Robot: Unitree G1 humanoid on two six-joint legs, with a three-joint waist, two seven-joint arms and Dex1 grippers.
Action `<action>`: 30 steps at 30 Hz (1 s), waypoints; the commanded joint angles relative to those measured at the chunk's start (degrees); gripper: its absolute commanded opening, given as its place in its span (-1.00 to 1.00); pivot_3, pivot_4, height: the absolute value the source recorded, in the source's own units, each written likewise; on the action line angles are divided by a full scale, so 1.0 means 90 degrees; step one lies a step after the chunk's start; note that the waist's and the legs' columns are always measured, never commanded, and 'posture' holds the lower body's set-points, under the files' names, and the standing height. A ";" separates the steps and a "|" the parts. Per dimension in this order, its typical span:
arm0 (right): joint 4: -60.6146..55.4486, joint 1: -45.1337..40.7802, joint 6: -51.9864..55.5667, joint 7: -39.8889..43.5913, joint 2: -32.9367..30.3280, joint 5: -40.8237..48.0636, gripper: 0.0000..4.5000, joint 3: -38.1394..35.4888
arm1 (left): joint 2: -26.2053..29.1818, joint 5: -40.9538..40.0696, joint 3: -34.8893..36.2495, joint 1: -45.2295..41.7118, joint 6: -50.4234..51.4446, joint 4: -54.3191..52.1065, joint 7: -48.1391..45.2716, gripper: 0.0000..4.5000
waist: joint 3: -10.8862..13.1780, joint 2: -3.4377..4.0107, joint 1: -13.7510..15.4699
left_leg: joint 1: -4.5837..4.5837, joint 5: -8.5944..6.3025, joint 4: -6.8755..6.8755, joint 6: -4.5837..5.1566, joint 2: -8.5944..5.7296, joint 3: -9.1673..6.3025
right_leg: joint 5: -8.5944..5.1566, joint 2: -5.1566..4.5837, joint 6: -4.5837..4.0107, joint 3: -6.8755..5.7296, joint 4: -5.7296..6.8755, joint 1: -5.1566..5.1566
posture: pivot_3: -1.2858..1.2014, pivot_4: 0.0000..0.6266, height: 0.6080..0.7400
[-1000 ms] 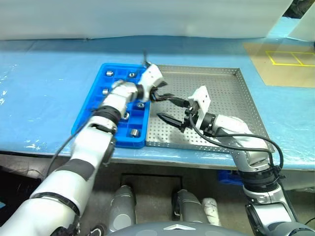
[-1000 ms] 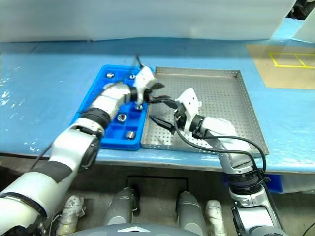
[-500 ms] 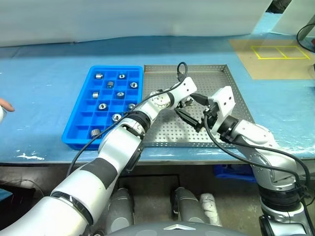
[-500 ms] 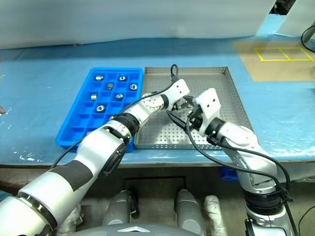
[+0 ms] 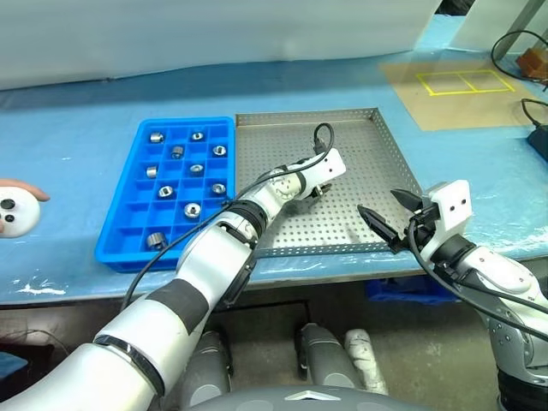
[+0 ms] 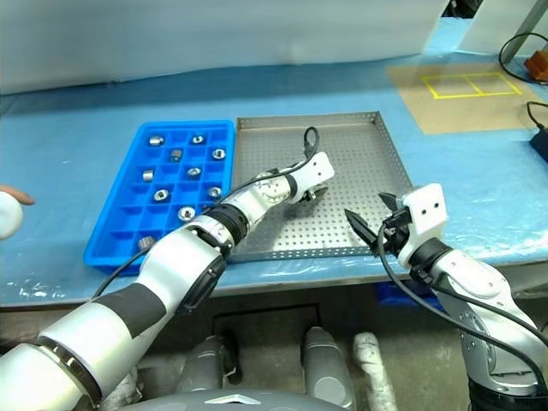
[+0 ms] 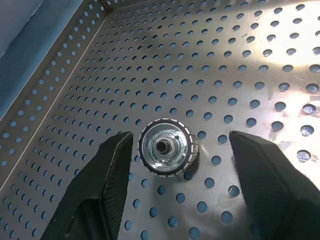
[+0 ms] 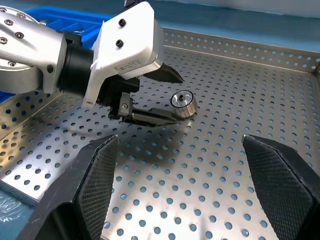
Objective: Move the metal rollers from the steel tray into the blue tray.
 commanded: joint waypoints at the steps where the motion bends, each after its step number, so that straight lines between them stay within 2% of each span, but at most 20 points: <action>1: -0.0417 0.0065 -0.0003 -0.0153 0.0058 0.0117 0.82 0.0058 | -0.0096 0.0146 -0.0025 -0.0005 -0.0019 -0.0079 0.0272 0.45 | 0.0000 0.0001 -0.0058 | -0.0005 -0.0003 0.0000 0.0003 -0.0007 -0.0002 | 0.0000 -0.0002 0.0000 0.0000 -0.0006 -0.0001 | -0.53 -0.52 1.00; 7: -0.0601 0.0162 0.0052 -0.0329 0.0094 0.0205 0.82 0.0121 | -0.0044 0.0402 -0.0120 0.0080 0.0122 -0.0054 0.0603 0.45 | -0.0002 0.0004 -0.0265 | -0.0041 -0.0018 0.0011 0.0031 -0.0018 -0.0013 | 0.0001 -0.0014 0.0000 -0.0019 -0.0036 -0.0003 | -0.55 -0.52 1.00; 15: -0.0958 0.0599 0.0158 -0.0563 0.0177 0.0327 0.82 0.0120 | -0.0014 0.0731 -0.0280 0.0135 0.0194 -0.0039 0.1109 0.45 | -0.0008 0.0013 -0.0530 | -0.0092 -0.0040 0.0030 0.0088 -0.0066 -0.0042 | -0.0002 -0.0090 0.0004 -0.0077 -0.0065 0.0002 | -0.57 -0.52 1.00; 22: -0.1281 0.0994 0.0275 -0.0756 0.0261 0.0425 0.82 0.0119 | -0.0100 0.0952 -0.0420 0.0165 0.0272 -0.0019 0.1333 0.45 | -0.0008 0.0013 -0.0808 | -0.0094 -0.0083 0.0064 0.0138 -0.0114 -0.0046 | -0.0004 -0.0119 0.0009 -0.0088 -0.0101 0.0041 | -0.59 -0.52 1.00; 30: -0.1581 0.1344 0.0394 -0.1004 0.0308 0.0576 0.82 -0.0019 | -0.0124 0.1150 -0.0488 0.0221 0.0495 -0.0001 0.1621 0.45 | -0.0008 0.0014 -0.1178 | -0.0094 -0.0111 0.0092 0.0175 -0.0192 -0.0088 | -0.0048 -0.0192 0.0083 -0.0118 -0.0108 0.0087 | -0.61 -0.52 1.00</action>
